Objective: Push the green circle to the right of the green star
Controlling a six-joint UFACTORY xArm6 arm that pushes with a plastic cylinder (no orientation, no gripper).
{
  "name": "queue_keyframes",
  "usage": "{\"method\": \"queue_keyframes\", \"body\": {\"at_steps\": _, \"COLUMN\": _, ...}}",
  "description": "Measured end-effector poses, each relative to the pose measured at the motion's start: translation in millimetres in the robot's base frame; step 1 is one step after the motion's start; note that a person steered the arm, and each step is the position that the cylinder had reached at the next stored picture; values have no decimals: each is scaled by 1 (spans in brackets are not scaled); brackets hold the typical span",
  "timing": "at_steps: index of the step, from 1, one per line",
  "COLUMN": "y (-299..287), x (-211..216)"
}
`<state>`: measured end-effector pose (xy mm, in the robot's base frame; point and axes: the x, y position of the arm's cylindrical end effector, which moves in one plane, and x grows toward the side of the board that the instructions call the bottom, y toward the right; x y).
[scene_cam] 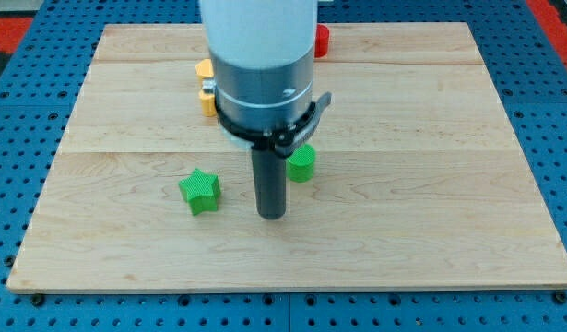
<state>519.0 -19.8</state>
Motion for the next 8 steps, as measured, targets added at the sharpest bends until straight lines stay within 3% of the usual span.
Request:
{"method": "queue_keyframes", "body": {"at_steps": 1, "y": -76, "x": -23}}
{"method": "queue_keyframes", "body": {"at_steps": 2, "y": -138, "x": 23}}
{"method": "queue_keyframes", "body": {"at_steps": 3, "y": -119, "x": 38}}
{"method": "queue_keyframes", "body": {"at_steps": 4, "y": -32, "x": 47}}
{"method": "queue_keyframes", "body": {"at_steps": 5, "y": 73, "x": 20}}
{"method": "queue_keyframes", "body": {"at_steps": 6, "y": 121, "x": -50}}
{"method": "queue_keyframes", "body": {"at_steps": 7, "y": 82, "x": -74}}
{"method": "queue_keyframes", "body": {"at_steps": 8, "y": -6, "x": -42}}
